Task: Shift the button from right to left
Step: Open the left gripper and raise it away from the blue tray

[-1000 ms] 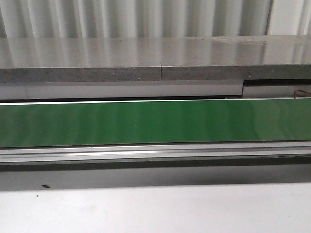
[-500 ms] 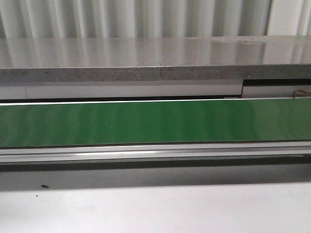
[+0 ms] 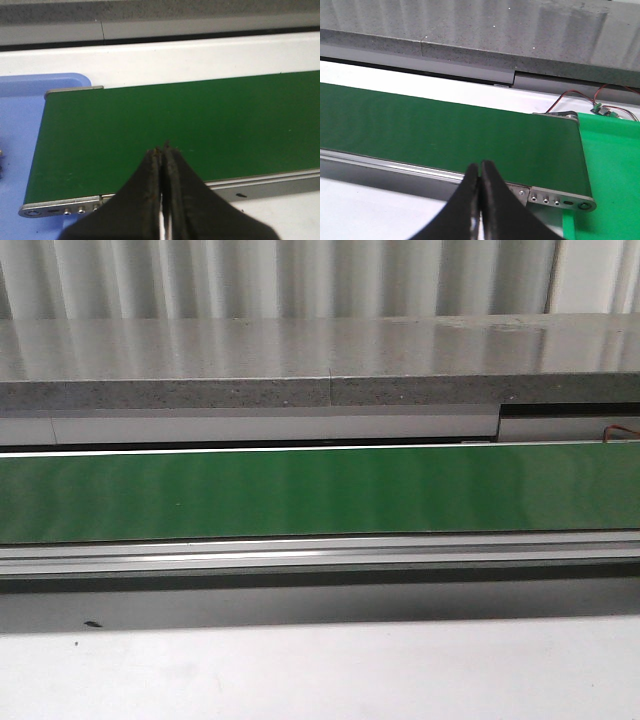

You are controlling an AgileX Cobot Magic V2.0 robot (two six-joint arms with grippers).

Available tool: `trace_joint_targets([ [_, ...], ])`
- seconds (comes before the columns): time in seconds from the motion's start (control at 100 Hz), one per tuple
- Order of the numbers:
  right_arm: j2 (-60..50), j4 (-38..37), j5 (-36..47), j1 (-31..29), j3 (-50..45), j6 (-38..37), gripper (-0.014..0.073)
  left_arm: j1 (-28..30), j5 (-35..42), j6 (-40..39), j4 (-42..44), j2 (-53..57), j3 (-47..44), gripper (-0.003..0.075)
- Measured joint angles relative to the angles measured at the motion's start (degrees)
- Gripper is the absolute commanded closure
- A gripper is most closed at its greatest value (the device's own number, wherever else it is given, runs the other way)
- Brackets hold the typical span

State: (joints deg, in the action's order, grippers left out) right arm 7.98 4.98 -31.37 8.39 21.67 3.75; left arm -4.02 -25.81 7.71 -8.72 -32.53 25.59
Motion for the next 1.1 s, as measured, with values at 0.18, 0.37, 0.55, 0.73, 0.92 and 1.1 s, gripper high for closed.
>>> trace_joint_targets([
  [0.18, 0.00, 0.00, 0.00, 0.00, 0.00, 0.00, 0.0662, 0.00, 0.00, 0.00, -0.33, 10.73, -2.29, 0.0741],
  [0.37, 0.00, 0.00, 0.00, 0.00, 0.00, 0.00, 0.0662, 0.00, -0.39, -0.23, -0.92, 20.03, -4.81, 0.0741],
  [0.55, 0.00, 0.00, 0.00, 0.00, 0.00, 0.00, 0.0662, 0.00, 0.30, -0.37, -1.29, 27.41, -7.85, 0.0741],
  [0.73, 0.00, 0.00, 0.00, 0.00, 0.00, 0.00, 0.0662, 0.00, 2.63, -0.40, 0.52, 32.77, -11.95, 0.0741],
  [0.92, 0.00, 0.00, 0.00, 0.00, 0.00, 0.00, 0.0662, 0.00, 6.65, -0.40, 1.01, 32.77, -16.00, 0.0741],
  [1.1, 0.00, 0.00, 0.00, 0.00, 0.00, 0.00, 0.0662, 0.00, 15.60, -2.59, 7.29, 32.77, -21.90, 0.0741],
])
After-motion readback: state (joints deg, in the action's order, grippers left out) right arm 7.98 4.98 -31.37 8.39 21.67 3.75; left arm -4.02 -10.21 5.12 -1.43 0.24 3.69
